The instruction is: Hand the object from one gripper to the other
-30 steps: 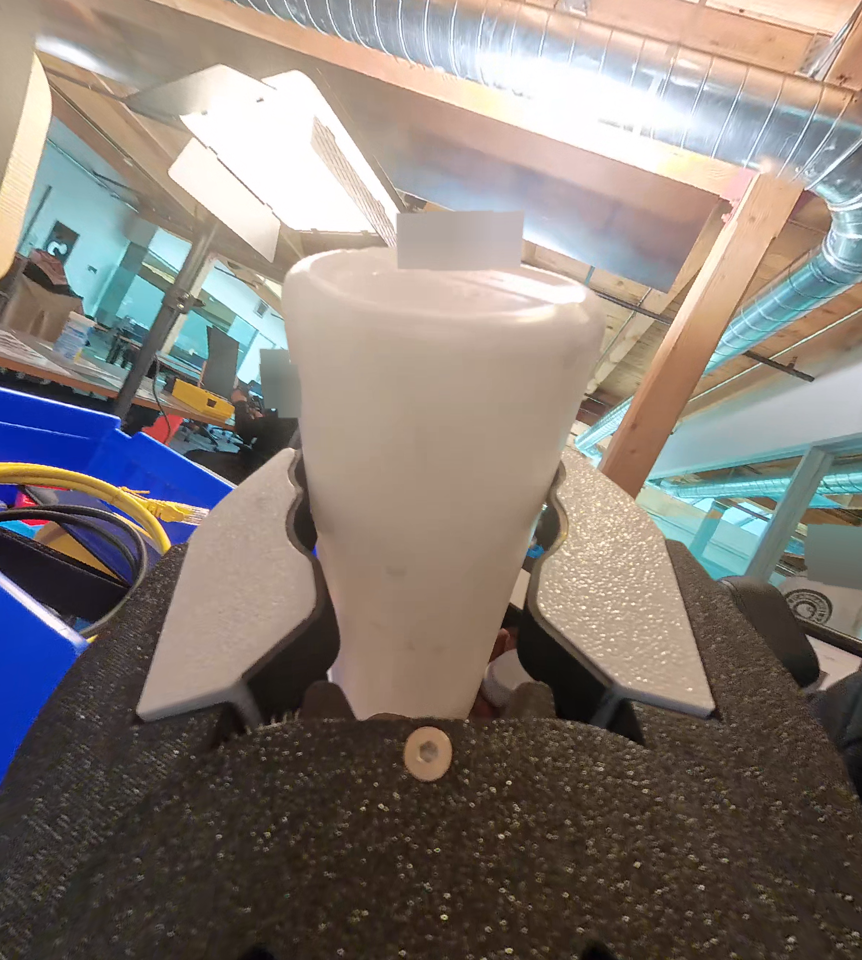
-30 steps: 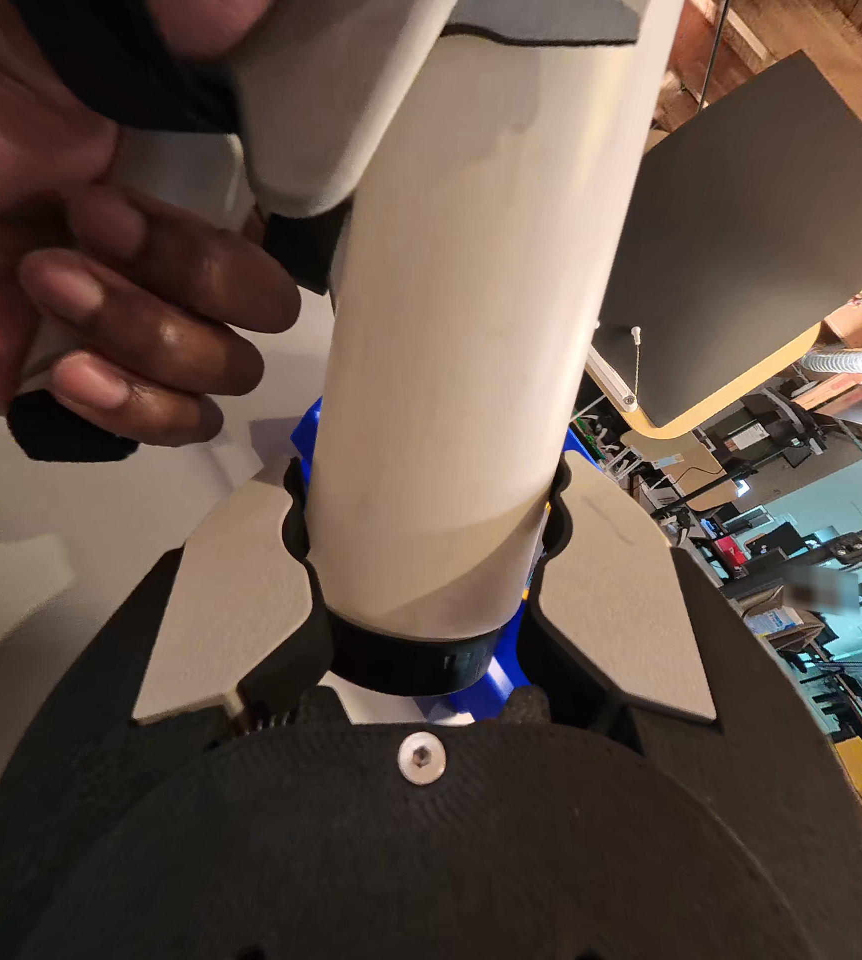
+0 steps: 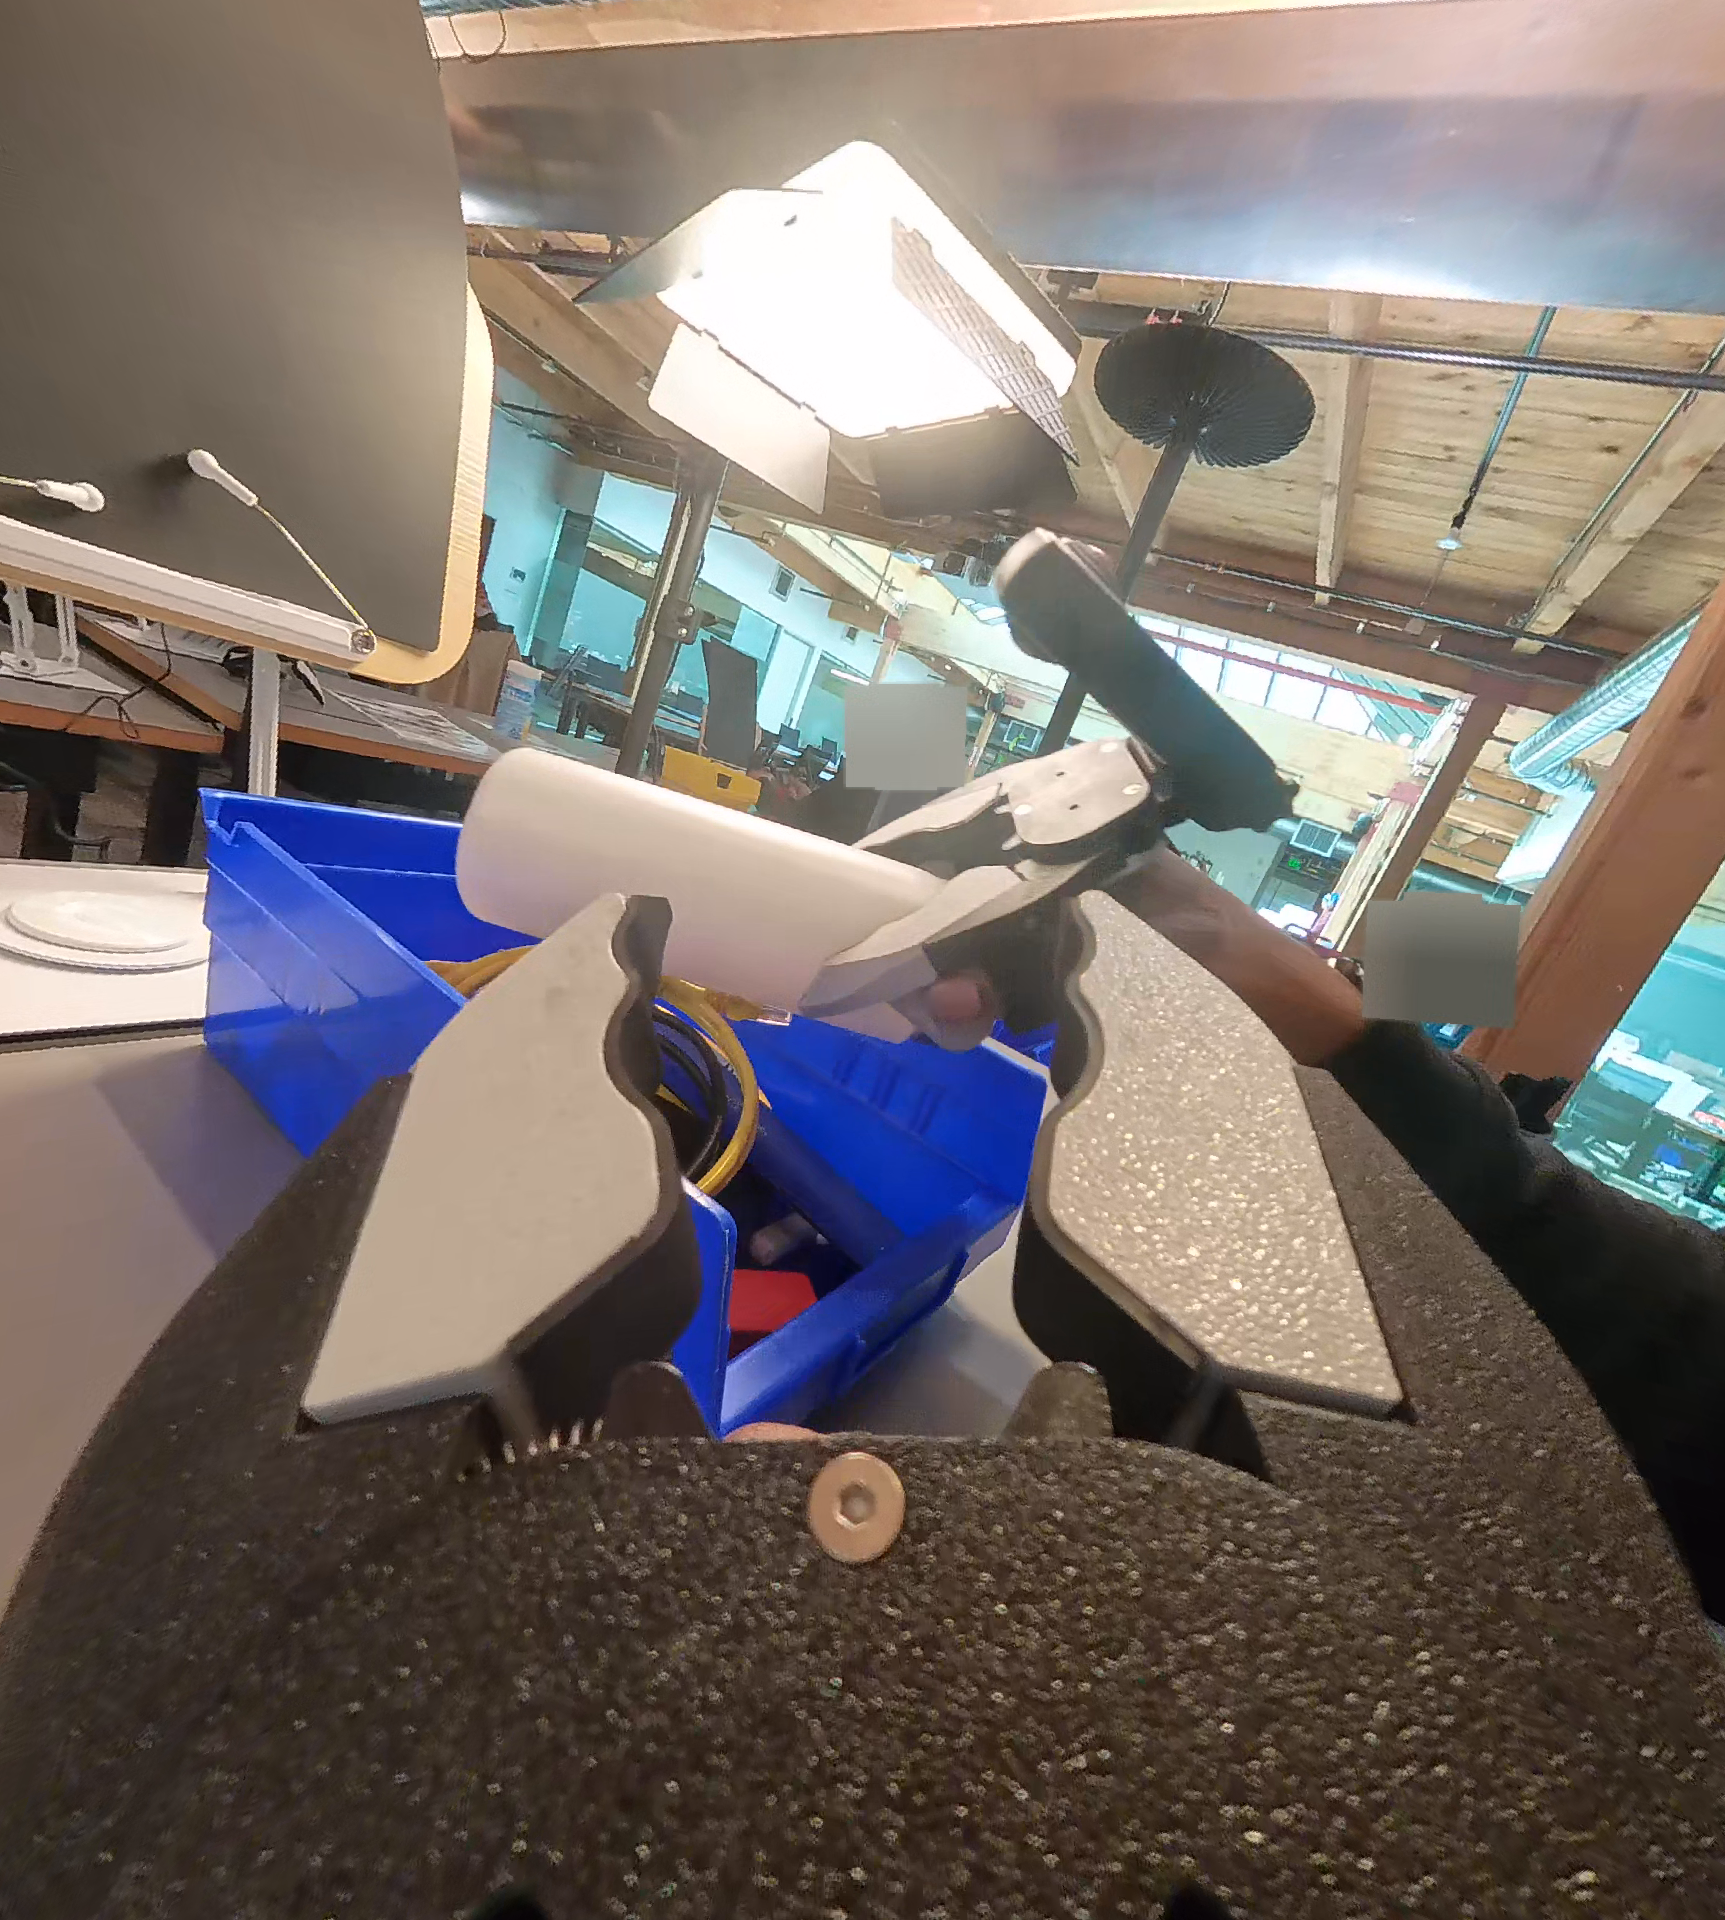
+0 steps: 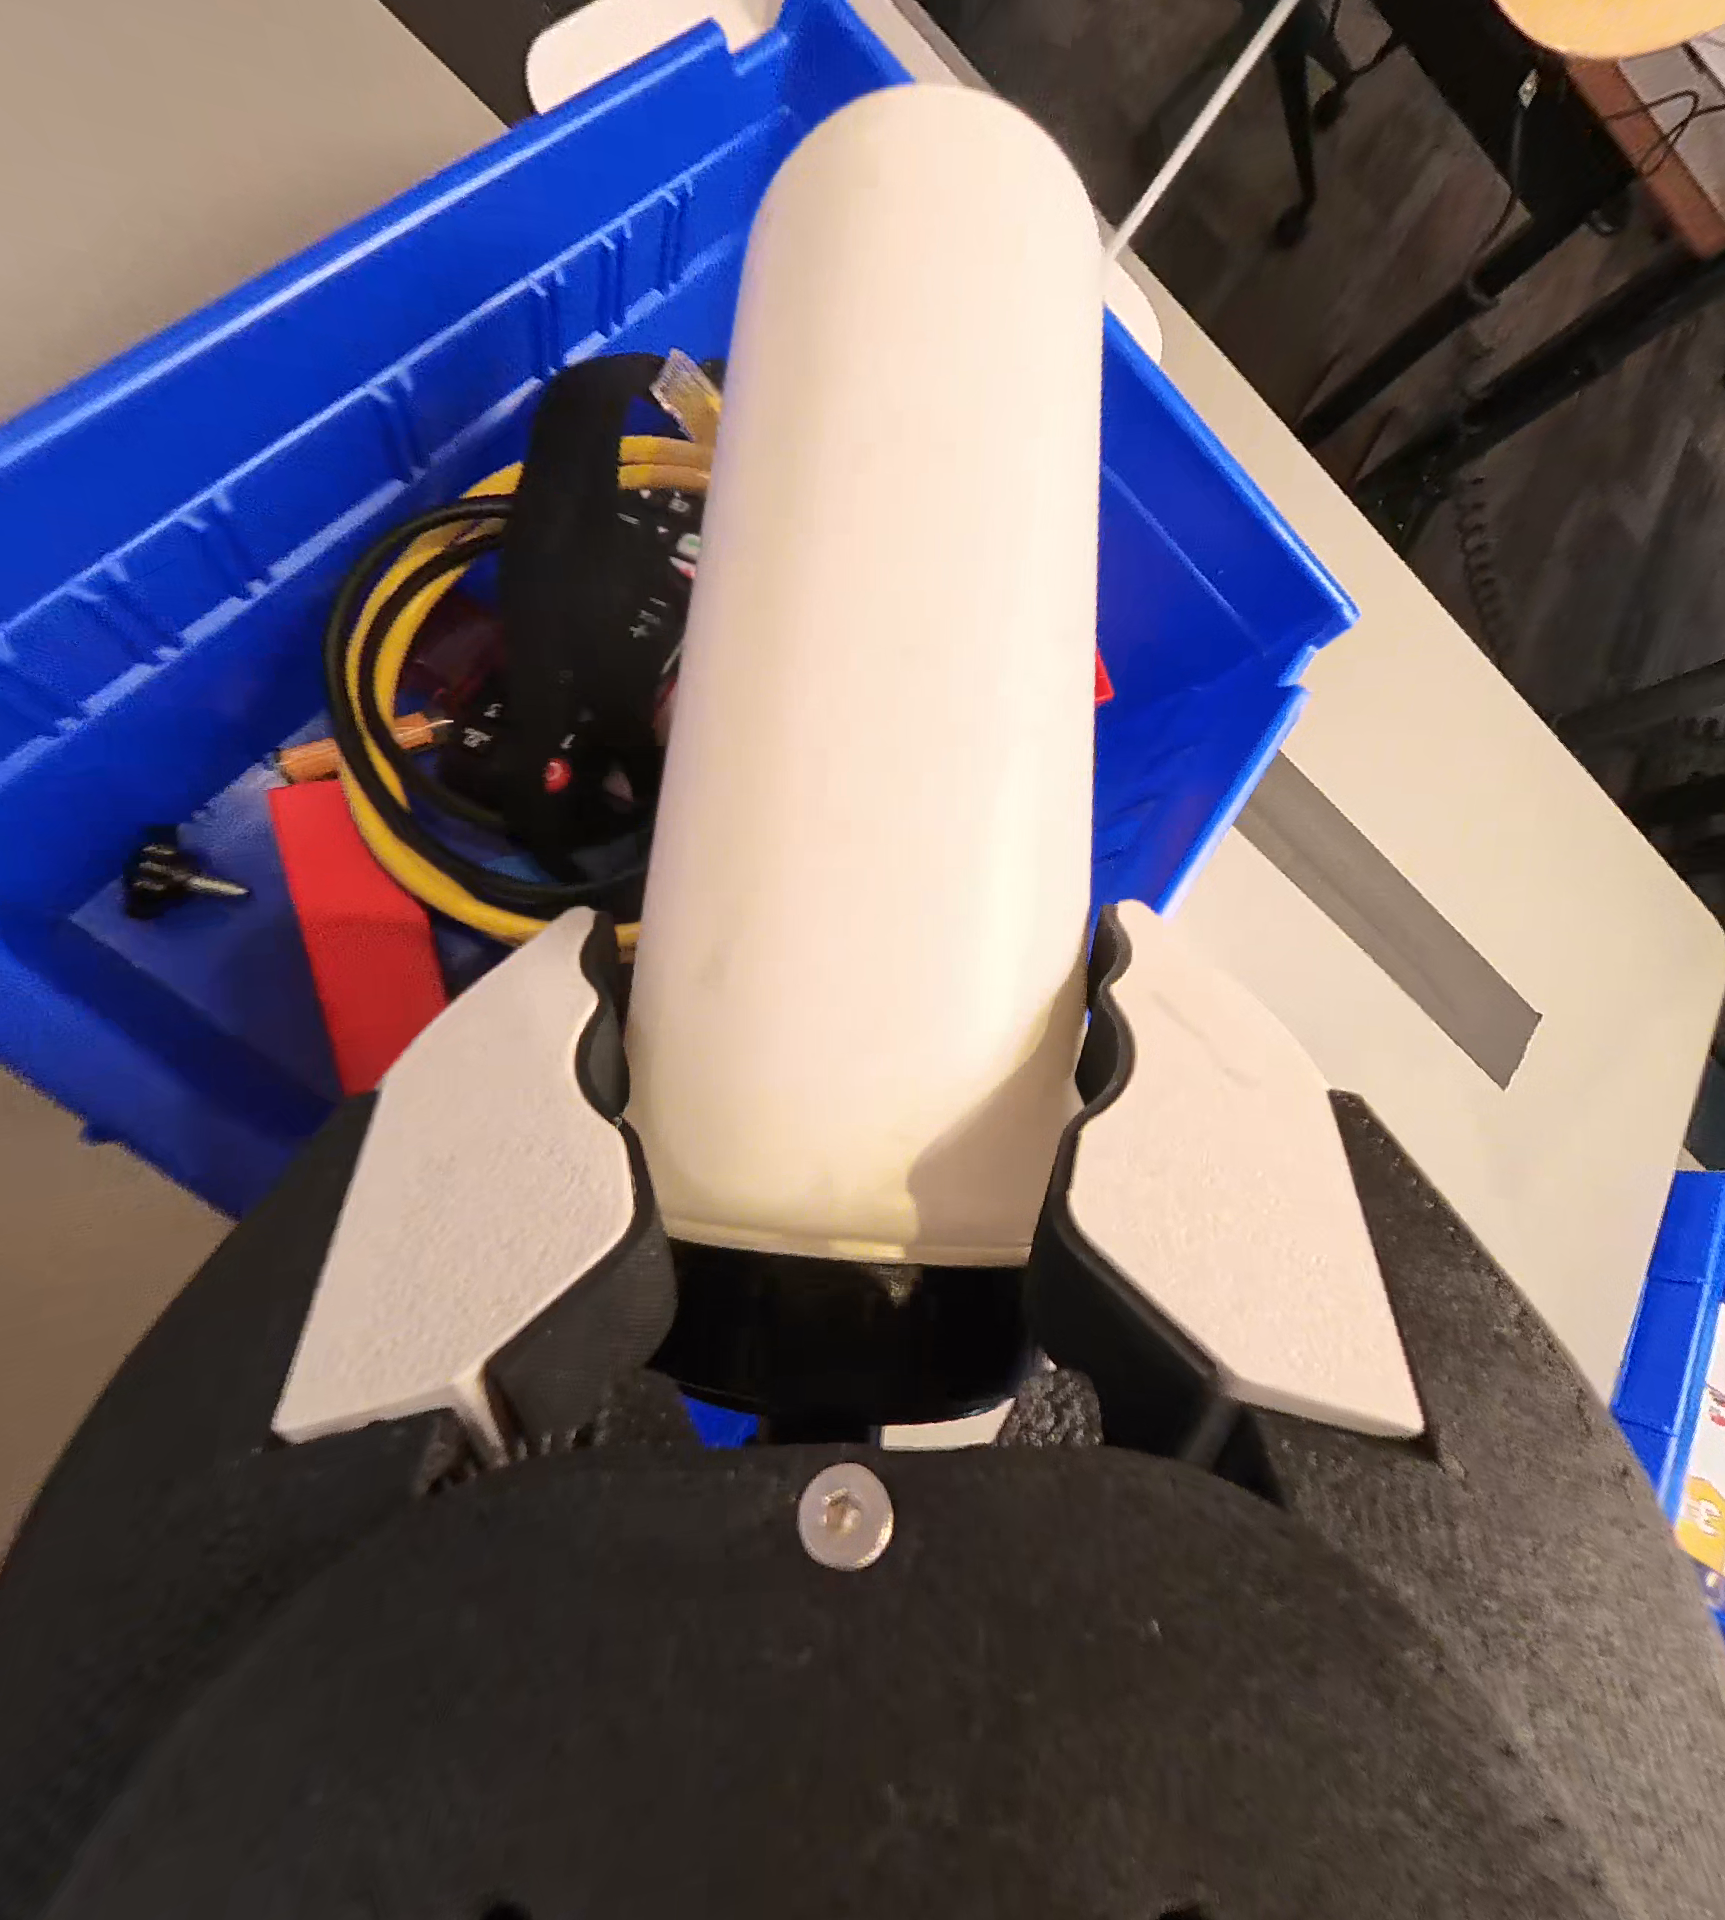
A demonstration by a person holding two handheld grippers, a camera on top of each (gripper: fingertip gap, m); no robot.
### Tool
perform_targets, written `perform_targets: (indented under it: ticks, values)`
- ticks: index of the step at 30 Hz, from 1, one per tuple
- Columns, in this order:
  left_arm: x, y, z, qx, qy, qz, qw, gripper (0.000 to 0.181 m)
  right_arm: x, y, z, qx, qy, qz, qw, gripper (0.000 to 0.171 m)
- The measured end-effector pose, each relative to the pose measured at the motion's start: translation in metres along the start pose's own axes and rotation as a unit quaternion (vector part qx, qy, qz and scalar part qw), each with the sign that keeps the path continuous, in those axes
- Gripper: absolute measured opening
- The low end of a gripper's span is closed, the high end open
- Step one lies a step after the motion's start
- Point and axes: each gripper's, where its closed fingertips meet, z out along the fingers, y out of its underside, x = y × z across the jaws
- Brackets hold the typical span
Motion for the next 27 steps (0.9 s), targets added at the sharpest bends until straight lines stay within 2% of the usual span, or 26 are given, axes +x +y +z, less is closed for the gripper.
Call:
perform_targets:
  ticks: [7,13,18,22,27]
  values:
    - [-0.013,0.01,-0.002,-0.039,-0.025,0.045,0.998,0.075,0.003,0.004,0.025,-0.035,-0.008,-0.002,0.999,0.087]
    - [-0.028,0.034,-0.001,-0.113,-0.059,0.075,0.989,0.077,-0.011,0.013,0.03,-0.046,-0.038,-0.017,0.998,0.087]
    - [-0.028,0.057,0.001,-0.183,-0.073,0.129,0.972,0.078,-0.019,0.016,0.022,-0.031,-0.068,-0.026,0.997,0.087]
    - [-0.03,0.068,0.001,-0.208,-0.082,0.17,0.96,0.077,-0.019,0.013,0.01,-0.016,-0.072,-0.045,0.996,0.084]
    - [-0.034,0.085,0.001,-0.234,-0.076,0.136,0.96,0.077,-0.027,0.004,-0.008,0.0,-0.08,-0.071,0.994,0.088]
